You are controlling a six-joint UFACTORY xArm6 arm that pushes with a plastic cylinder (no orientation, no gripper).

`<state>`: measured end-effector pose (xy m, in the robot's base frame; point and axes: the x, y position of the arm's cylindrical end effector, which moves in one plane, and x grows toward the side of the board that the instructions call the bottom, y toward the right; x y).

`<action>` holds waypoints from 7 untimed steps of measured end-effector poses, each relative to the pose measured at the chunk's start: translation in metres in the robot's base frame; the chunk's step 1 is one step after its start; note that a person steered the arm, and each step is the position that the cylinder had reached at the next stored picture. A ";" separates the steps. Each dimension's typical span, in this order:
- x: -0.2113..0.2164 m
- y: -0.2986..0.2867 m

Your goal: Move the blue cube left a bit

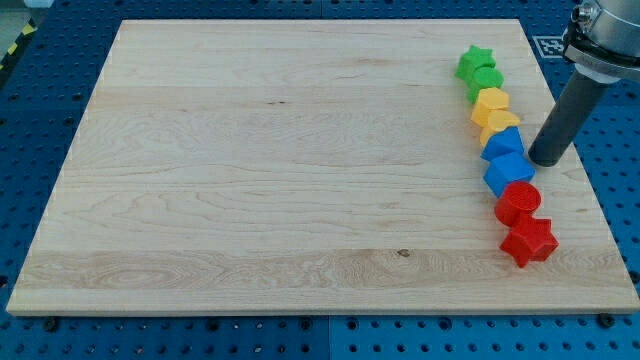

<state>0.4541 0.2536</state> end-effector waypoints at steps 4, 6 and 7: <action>-0.049 0.006; 0.013 0.008; 0.026 -0.004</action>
<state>0.4806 0.2492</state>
